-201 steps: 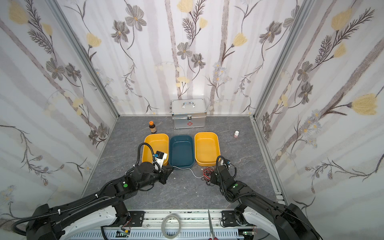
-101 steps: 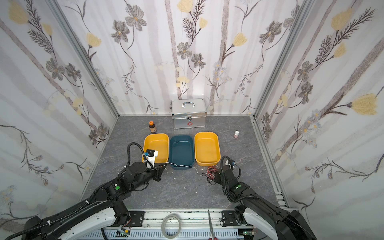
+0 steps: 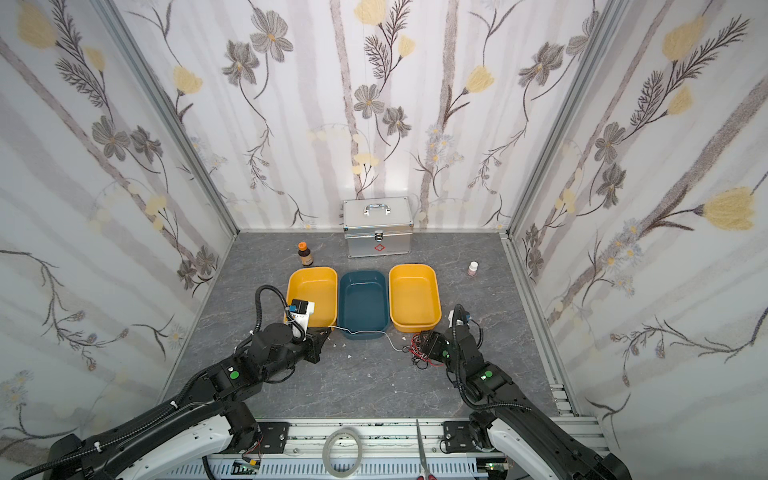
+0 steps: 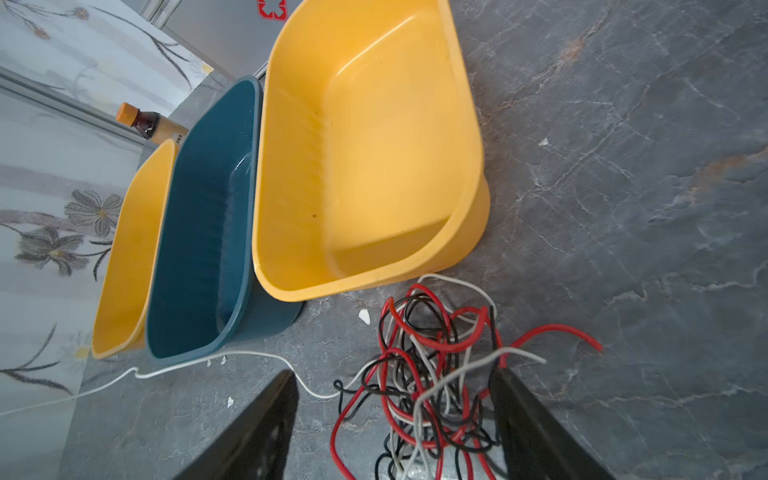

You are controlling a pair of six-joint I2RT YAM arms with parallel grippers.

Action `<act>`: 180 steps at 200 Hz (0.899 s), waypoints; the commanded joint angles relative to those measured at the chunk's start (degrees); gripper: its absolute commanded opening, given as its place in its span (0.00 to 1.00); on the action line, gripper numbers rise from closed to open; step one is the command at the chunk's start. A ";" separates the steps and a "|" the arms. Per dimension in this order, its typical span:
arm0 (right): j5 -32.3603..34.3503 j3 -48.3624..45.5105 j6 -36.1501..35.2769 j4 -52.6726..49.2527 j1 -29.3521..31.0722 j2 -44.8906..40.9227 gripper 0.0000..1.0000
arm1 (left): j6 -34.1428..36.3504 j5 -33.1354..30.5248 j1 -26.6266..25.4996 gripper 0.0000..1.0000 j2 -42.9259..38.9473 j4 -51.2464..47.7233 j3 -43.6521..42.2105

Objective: Untangle the cables

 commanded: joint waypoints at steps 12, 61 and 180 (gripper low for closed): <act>-1.07 1.78 -2.37 2.19 0.71 7.20 0.80 | 0.11 1.07 0.04 0.00 0.71 2.71 0.65; 3.52 2.92 -2.87 3.70 2.64 15.66 0.80 | 1.02 -2.28 0.11 0.00 -3.21 -0.23 1.35; 9.80 -0.19 0.67 3.07 1.29 17.96 0.39 | 2.86 -10.42 6.32 0.00 -8.68 -10.24 6.36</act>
